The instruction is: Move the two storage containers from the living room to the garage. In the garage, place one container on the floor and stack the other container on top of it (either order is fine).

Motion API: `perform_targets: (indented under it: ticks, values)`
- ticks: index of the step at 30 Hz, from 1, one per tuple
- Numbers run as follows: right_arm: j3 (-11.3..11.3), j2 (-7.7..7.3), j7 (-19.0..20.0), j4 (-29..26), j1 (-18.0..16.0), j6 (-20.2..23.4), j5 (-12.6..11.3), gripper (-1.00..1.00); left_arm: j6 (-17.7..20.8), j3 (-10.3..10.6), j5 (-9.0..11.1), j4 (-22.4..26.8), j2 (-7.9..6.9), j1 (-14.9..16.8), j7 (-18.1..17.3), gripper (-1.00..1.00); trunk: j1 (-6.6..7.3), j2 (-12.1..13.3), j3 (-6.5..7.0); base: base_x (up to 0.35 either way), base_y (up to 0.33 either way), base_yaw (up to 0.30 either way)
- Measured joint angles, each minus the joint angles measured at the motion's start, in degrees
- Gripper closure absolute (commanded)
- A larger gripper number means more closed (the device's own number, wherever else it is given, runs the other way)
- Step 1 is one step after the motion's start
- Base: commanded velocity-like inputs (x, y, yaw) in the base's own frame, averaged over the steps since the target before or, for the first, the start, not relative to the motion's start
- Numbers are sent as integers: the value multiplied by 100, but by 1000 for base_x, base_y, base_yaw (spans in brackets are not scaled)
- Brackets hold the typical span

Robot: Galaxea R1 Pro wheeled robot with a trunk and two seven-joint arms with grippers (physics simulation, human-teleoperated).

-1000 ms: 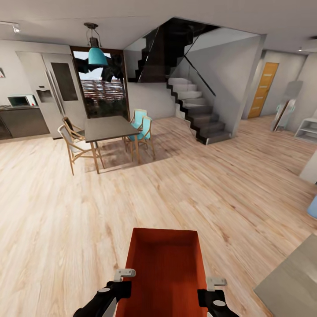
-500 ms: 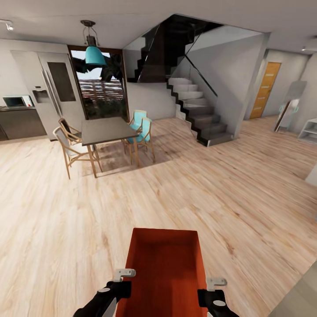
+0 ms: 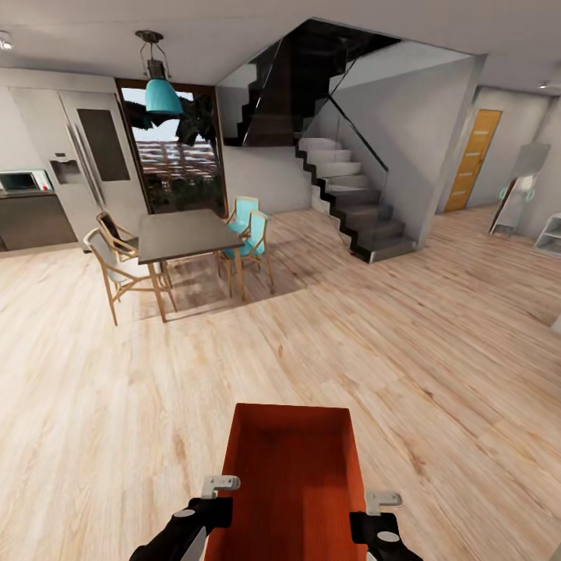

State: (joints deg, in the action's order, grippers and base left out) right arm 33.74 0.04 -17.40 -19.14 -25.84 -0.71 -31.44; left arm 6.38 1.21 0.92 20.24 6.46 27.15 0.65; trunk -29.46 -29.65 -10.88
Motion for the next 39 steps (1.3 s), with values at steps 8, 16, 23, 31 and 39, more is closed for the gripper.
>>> perform_targets:
  ticks: [8,16,23,31,39]
  values:
    - [4,4,-9,-1,1,-3,-7,100,-1,5,3,-1,-4,1,-4,100,0,0,0,323,0,-125]
    - [0,1,-3,0,0,0,0,100,0,0,-1,0,-1,0,-2,100,0,0,0,323,0,-81]
    - [13,2,-9,3,1,-13,-23,100,-1,8,1,2,-2,1,-1,100,0,0,0,323,0,-48]
    - [14,-1,-7,2,2,-16,-27,100,-2,4,-5,2,0,2,-2,100,0,0,0,323,0,-244]
    - [10,0,-8,0,2,-9,-19,100,-1,1,-4,-1,0,2,-2,100,0,0,0,323,0,-263]
